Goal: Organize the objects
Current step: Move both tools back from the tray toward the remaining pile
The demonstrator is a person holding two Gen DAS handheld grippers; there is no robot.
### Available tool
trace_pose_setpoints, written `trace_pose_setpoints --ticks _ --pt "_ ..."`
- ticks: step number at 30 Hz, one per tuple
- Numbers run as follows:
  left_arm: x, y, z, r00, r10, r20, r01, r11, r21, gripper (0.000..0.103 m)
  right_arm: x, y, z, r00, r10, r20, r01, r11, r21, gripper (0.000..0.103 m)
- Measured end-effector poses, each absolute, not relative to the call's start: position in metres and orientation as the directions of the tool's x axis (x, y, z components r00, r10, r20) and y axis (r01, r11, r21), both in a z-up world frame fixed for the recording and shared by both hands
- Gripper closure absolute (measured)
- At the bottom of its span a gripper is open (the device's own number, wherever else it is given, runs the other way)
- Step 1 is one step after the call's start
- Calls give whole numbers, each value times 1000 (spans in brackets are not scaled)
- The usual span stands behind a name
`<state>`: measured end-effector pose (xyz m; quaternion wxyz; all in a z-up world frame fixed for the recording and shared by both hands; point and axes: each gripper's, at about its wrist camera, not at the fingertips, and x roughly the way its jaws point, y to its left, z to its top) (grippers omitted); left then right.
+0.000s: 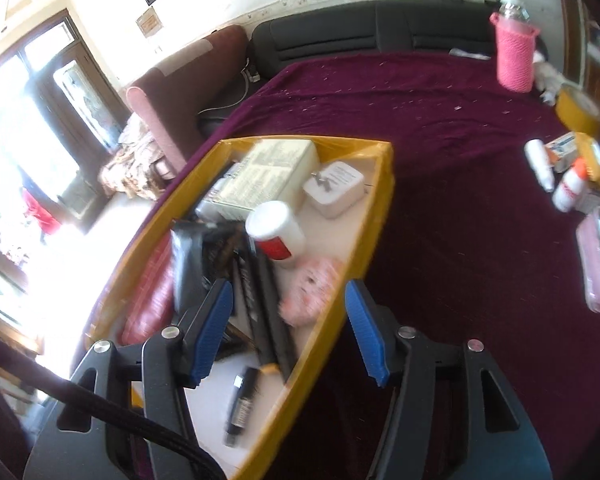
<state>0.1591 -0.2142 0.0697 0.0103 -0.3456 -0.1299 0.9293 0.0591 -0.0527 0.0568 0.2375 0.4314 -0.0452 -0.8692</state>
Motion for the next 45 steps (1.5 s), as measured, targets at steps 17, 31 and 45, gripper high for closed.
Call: trace_pose_setpoints --ticks 17,31,45 --pt "169 -162 118 -807 -409 -427 377 -912 160 1 85 46 46 -720 -273 -638 198 -962 189 39" --pt "146 -147 121 -782 -392 -484 344 -920 190 1 85 65 41 -727 -270 -632 161 -961 225 39" --pt "144 -156 109 -763 -352 -542 323 -934 153 1 85 50 31 -714 -211 -667 164 -977 134 39"
